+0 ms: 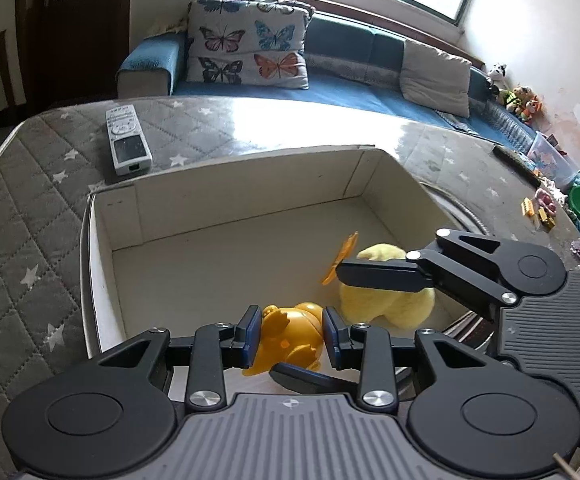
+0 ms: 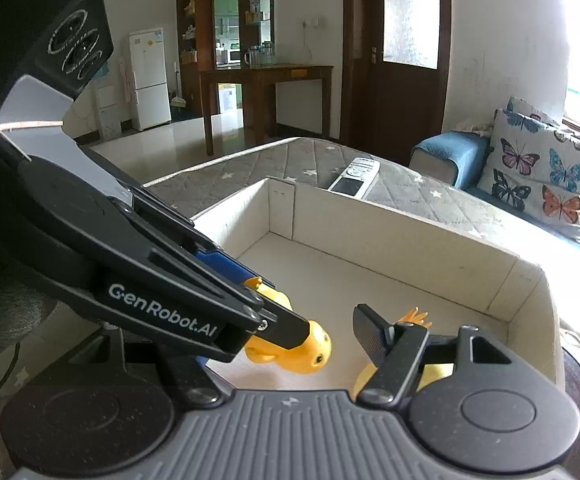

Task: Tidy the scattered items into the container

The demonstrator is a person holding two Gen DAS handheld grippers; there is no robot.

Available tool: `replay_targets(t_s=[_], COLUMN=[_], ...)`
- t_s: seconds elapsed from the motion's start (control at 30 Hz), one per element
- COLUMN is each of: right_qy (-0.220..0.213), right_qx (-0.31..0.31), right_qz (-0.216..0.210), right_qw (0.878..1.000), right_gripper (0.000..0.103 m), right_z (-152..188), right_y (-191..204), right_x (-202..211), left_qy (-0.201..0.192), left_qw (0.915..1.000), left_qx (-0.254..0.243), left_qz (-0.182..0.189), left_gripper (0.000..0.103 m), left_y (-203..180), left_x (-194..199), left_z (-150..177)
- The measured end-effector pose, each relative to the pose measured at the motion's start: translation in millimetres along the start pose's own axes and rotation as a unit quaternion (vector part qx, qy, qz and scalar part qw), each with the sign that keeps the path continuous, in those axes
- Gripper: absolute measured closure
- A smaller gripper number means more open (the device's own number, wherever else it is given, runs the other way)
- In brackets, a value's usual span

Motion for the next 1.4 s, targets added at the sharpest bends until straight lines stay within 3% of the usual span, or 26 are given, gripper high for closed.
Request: replay_targets(t_s=[0.4, 0.77, 0.83, 1.4], right_qy=[0.002, -0.007, -0.011, -0.03], right_qx=[-0.013, -0.016, -0.016, -0.01], right_qz=[0.001, 0.01, 0.013, 0.052], right_qw=[1.0, 1.0, 1.0, 0.998], right_gripper=[0.027, 0.025, 0.02, 0.017], right_z=[5.6, 7.8, 8.3, 47.7], right_y=[-4.5, -2.6, -1.5, 7.1], right_x=[10.6, 28.4, 33.6, 88.0], left_qy=[0.007, -0.011, -0.015, -0.058], left_qw=[0.9999, 0.9998, 0.9997, 0.9981], left_qx=[-0.001, 0.002, 0.001, -0.015], left_qz=[-0.008, -0.018, -0.019, -0.01], left_gripper=[0.067, 0.067, 0.067, 0.067], left_y=[-0.8, -5.3, -8.0, -55.9], left_x=[-2.7, 15.6, 19.7, 60.3], left_z=[3.9, 7.9, 9.2, 40.7])
Point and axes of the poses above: each gripper's, at about its wrist camera, not at the fingertips, and x roughly against the way its jaws point, y to its left, z to its underside, the point moved 5 cm from there along -x, roughly the way its jaws point, and after that the axes turned 6 degrees about y, right-handed, at the moved point
